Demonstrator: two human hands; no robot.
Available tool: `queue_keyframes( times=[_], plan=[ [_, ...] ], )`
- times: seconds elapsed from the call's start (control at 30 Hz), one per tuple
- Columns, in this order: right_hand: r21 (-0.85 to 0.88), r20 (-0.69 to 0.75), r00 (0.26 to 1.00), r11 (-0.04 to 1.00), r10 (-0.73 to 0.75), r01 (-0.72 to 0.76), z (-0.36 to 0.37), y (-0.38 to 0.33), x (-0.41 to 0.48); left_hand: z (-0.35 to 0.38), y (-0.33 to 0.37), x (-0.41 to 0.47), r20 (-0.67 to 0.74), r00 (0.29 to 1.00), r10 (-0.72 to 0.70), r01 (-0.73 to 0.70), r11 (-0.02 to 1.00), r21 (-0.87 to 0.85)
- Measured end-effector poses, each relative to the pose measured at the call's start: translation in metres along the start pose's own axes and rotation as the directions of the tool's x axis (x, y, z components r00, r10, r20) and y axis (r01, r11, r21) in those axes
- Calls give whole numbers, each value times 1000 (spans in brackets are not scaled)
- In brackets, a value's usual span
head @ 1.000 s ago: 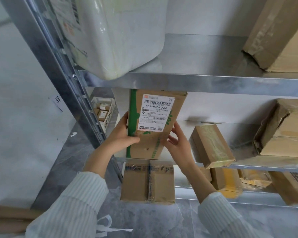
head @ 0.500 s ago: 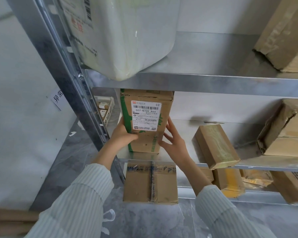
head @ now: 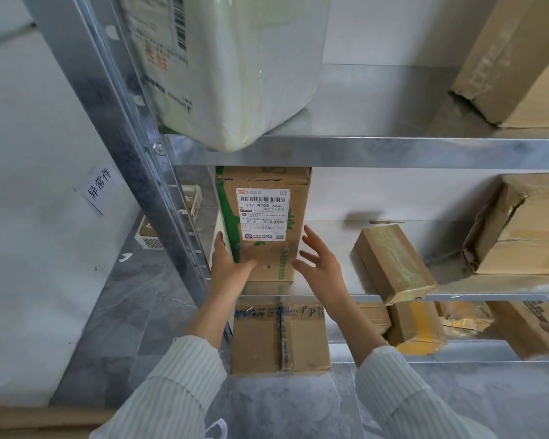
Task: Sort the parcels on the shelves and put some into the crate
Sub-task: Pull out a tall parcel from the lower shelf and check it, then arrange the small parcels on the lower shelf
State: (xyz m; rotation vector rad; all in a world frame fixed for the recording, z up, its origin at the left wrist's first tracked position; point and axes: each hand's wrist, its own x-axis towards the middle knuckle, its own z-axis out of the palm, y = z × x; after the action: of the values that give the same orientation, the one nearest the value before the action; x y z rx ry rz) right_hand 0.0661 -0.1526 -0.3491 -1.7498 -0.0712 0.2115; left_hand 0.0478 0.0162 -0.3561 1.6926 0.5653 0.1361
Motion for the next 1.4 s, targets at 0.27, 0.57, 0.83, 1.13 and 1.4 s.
queue_keyframes(
  times=[0.27, 0.57, 0.83, 1.13, 1.4],
  plan=[
    [37, -36, 999, 999, 10, -8, -9, -2, -11, 26, -7, -26, -147, 973, -180, 135, 953, -272],
    [18, -88, 996, 1000, 21, -19, -58, 9, -23, 78, -5, -38, -324, 890, -321, 175, 896, -408],
    [7, -84, 995, 999, 52, -52, -135, 39, -22, 159, 3, -65, -254, 925, -282, 196, 929, -315],
    [32, -52, 996, 997, 70, -68, -221, 64, -9, 242, 14, -88, -223, 944, -242, 218, 968, -128],
    [89, -140, 984, 991, 110, -98, -271, 90, 0, 306, 25, -105, -148, 983, -105, 121, 987, 102]
  ],
)
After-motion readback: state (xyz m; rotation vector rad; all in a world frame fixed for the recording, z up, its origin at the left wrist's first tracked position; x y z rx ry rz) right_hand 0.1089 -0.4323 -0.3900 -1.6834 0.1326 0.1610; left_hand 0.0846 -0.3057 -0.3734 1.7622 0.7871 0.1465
